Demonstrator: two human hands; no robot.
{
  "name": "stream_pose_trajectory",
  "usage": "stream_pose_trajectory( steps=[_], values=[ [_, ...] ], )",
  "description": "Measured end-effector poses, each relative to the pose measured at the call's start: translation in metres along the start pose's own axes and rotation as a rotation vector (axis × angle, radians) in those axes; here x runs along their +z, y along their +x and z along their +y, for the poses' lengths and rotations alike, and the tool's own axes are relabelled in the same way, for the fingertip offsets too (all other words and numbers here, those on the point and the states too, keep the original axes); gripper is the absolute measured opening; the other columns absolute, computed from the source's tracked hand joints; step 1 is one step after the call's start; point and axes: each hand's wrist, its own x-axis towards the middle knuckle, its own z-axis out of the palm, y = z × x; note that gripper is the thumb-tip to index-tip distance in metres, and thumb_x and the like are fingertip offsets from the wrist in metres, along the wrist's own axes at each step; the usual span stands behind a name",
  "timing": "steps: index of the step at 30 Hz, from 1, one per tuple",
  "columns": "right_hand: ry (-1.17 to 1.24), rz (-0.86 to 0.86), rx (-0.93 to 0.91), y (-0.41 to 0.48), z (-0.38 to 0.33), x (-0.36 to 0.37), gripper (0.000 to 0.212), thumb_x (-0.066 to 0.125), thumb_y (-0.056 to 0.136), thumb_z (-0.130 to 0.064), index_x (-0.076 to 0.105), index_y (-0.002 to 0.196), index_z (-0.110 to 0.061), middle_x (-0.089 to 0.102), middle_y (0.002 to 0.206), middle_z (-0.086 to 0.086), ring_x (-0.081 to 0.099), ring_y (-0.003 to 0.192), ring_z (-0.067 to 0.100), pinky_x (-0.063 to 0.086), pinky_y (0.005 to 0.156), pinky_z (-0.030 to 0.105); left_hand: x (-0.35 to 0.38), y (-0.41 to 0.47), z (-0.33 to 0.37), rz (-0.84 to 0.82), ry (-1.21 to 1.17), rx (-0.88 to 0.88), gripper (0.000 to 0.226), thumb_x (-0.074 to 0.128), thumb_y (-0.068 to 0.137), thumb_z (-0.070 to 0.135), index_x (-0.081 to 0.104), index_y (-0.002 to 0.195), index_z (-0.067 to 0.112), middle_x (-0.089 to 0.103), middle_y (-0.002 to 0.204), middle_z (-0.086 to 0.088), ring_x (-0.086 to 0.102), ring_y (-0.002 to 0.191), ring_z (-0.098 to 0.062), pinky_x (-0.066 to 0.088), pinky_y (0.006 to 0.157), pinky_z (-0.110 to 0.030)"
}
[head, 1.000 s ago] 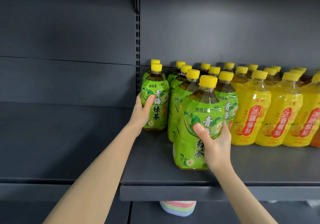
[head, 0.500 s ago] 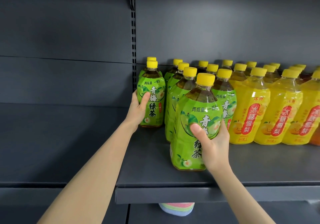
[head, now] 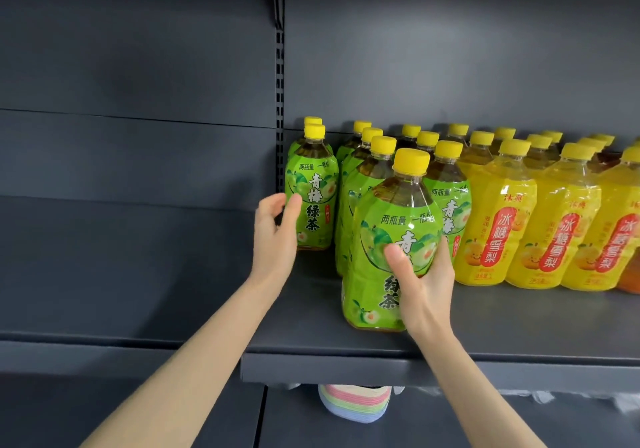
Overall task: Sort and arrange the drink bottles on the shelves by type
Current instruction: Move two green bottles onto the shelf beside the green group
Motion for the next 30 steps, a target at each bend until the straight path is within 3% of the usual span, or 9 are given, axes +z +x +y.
stream_pose_trajectory(
  steps=[2,6,11,14,16,18,22,26,30],
  values=[
    [0.022,0.002,-0.015,-0.003,-0.003,0.007,0.061,0.055,0.073,-0.041,0.042,0.128,-0.019,0.041,0.091,-0.029,0.049,0.079,-0.028,0.031,0.066,-0.010,-0.002,-0.024,0.009,-0.094,-0.016,0.067,0.028,0.043,0.098,0.036,0.055,0.118,0.020,0.059,0.117,0.006,0.053,0.112,-0.004,0.041,0.090,-0.018],
    [0.055,-0.051,-0.045,-0.010,-0.003,0.030,0.066,0.049,0.070,-0.063,0.038,0.119,-0.020,0.059,0.090,-0.014,0.057,0.078,-0.014,0.040,0.067,0.002,0.001,-0.050,0.018,-0.260,-0.084,0.109,0.046,0.030,0.092,0.045,0.049,0.127,0.022,0.060,0.120,0.007,0.056,0.112,-0.002,0.044,0.094,-0.018],
    [0.087,-0.165,-0.004,-0.013,-0.003,0.054,0.037,0.038,0.084,-0.054,0.033,0.112,-0.030,0.055,0.095,-0.013,0.053,0.081,-0.019,0.038,0.069,0.000,-0.004,-0.052,0.017,-0.240,-0.177,0.065,0.064,0.037,0.084,0.064,0.044,0.132,0.022,0.060,0.127,-0.004,0.055,0.119,-0.020,0.041,0.103,-0.047],
    [0.052,-0.211,0.002,-0.013,-0.004,0.060,0.025,0.036,0.087,-0.052,0.039,0.107,-0.037,0.056,0.103,-0.018,0.052,0.089,-0.021,0.038,0.075,0.000,-0.008,-0.050,0.016,-0.178,-0.123,0.100,0.065,0.047,0.073,0.060,0.044,0.127,0.025,0.063,0.115,0.007,0.061,0.108,-0.008,0.048,0.093,-0.032],
    [0.000,-0.224,-0.026,-0.010,0.001,0.060,0.043,0.036,0.086,-0.064,0.044,0.118,-0.037,0.057,0.117,-0.012,0.051,0.109,-0.008,0.039,0.093,0.014,-0.008,-0.046,0.016,-0.159,-0.071,0.130,0.065,0.054,0.068,0.057,0.045,0.124,0.026,0.065,0.106,0.015,0.062,0.101,-0.002,0.049,0.087,-0.025],
    [-0.121,-0.221,-0.081,-0.007,0.004,0.054,0.067,0.033,0.083,-0.069,0.049,0.129,-0.023,0.053,0.125,-0.007,0.046,0.119,0.007,0.037,0.105,0.032,-0.009,-0.040,0.015,-0.139,-0.045,0.127,0.067,0.059,0.067,0.057,0.048,0.123,0.022,0.067,0.104,0.015,0.064,0.099,-0.003,0.051,0.087,-0.028],
    [-0.277,-0.137,-0.268,0.008,-0.001,0.028,0.066,0.035,0.084,-0.063,0.054,0.129,-0.019,0.046,0.127,-0.010,0.034,0.122,0.004,0.027,0.102,0.014,-0.009,-0.032,0.009,-0.127,-0.067,0.106,0.069,0.058,0.070,0.056,0.050,0.125,0.015,0.067,0.108,0.007,0.065,0.099,-0.007,0.053,0.082,-0.026],
    [-0.499,-0.019,-0.432,0.036,0.000,0.017,0.065,0.041,0.088,-0.057,0.050,0.136,-0.014,0.045,0.143,0.001,0.028,0.134,0.015,0.024,0.111,0.041,-0.007,-0.023,0.004,-0.108,-0.055,0.116,0.069,0.056,0.073,0.057,0.049,0.127,0.015,0.067,0.108,0.010,0.064,0.098,-0.002,0.051,0.078,-0.017],
    [-0.798,-0.002,-0.534,0.056,0.013,0.019,0.071,0.047,0.088,-0.053,0.039,0.145,-0.013,0.034,0.155,0.007,0.024,0.145,0.028,0.008,0.115,0.047,-0.004,-0.011,-0.001,-0.114,-0.003,0.115,0.061,0.055,0.080,0.052,0.047,0.131,0.021,0.065,0.109,0.014,0.063,0.099,0.002,0.050,0.082,-0.019]
  ],
)
